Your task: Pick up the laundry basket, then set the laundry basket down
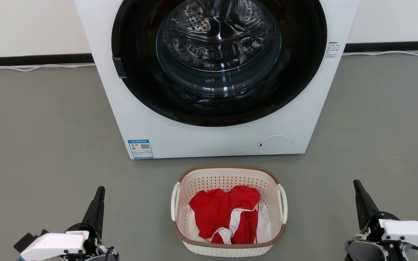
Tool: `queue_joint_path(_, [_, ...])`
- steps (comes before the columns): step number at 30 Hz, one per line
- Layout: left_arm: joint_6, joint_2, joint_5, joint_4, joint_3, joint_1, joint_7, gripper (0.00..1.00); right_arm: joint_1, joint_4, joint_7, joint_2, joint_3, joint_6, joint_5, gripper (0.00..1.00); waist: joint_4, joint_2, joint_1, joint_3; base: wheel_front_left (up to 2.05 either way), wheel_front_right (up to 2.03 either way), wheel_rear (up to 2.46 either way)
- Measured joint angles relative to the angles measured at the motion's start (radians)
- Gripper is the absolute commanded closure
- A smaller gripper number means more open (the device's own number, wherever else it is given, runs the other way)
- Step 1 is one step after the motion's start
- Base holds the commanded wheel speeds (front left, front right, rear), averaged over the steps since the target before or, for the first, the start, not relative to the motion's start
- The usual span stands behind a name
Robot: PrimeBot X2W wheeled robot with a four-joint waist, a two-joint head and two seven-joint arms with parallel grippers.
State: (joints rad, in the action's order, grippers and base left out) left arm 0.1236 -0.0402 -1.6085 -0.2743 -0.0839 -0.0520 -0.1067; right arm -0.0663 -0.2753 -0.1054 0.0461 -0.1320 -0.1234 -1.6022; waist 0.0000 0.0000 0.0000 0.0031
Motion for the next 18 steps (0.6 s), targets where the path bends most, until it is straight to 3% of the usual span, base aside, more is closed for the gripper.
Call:
queue_joint_path(12, [0.0, 0.0, 0.0, 0.0, 0.0, 0.0, 0.0, 1.0, 0.0, 0.0, 0.0, 0.0, 0.0, 0.0, 0.0, 1.0, 0.0, 0.0, 0.0, 0.0, 0.0, 0.0, 0.0])
queue_joint_path(13, [0.0, 0.0, 0.0, -0.004, 0.0, 0.002, 0.001, 0.0, 0.003, -0.003, 0.0, 0.0, 0.001, 0.0, 0.0, 0.0, 0.0, 0.0, 0.0, 0.0, 0.0, 0.0, 0.0])
queue_joint_path(18, [0.0, 0.01, 0.0, -0.043, 0.005, 0.047, 0.005, 0.0, 0.046, -0.038, 0.002, -0.009, 0.007, 0.001, 0.001, 0.0, 0.0, 0.0, 0.0, 0.0, 0.0, 0.0, 0.0])
